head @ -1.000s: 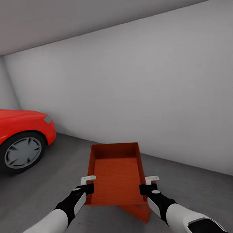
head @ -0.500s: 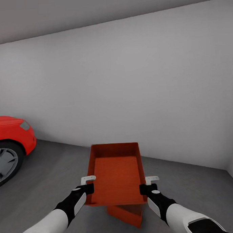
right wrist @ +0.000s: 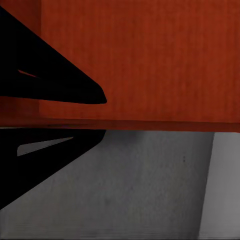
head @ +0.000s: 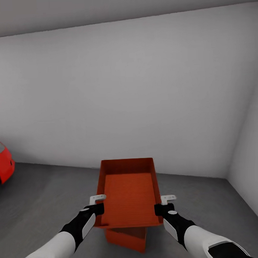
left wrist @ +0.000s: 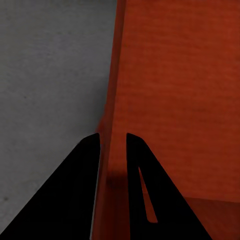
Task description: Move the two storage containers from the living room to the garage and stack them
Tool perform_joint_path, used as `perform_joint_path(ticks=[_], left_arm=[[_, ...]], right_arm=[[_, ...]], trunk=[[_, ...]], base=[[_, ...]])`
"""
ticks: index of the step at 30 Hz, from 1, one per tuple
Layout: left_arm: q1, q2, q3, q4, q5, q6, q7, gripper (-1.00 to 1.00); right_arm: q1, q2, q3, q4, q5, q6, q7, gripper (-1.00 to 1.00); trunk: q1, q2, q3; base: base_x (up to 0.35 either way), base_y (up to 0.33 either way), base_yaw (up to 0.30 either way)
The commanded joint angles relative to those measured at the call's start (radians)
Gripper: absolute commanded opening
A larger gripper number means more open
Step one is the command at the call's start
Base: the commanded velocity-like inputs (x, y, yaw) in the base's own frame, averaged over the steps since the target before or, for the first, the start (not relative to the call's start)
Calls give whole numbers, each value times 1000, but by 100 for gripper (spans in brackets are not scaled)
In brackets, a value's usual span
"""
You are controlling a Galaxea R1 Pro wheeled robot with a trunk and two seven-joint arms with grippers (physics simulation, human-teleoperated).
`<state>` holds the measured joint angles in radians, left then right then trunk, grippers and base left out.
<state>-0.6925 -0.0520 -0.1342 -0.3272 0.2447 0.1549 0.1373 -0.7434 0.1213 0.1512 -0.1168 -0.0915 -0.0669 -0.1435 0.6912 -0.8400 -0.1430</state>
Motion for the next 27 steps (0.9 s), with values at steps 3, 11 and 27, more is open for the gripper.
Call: perform_joint_path(ticks=[3, 11, 27], left_arm=[[-1, 1, 19, -30, -16, 0, 15, -100], [-1, 1, 19, -30, -16, 0, 15, -100], [-1, 1, 19, -30, -16, 0, 15, -100]], right_arm=[[-1, 0, -2, 5, -16, -5, -7, -100], [-1, 0, -2, 5, -16, -5, -7, -100], [-1, 1, -2, 5, -16, -5, -7, -100]], trunk=[[0, -1, -2], [0, -1, -2], [0, -1, -2]], base=[[213, 186, -286], [223, 196, -286], [48, 55, -286]])
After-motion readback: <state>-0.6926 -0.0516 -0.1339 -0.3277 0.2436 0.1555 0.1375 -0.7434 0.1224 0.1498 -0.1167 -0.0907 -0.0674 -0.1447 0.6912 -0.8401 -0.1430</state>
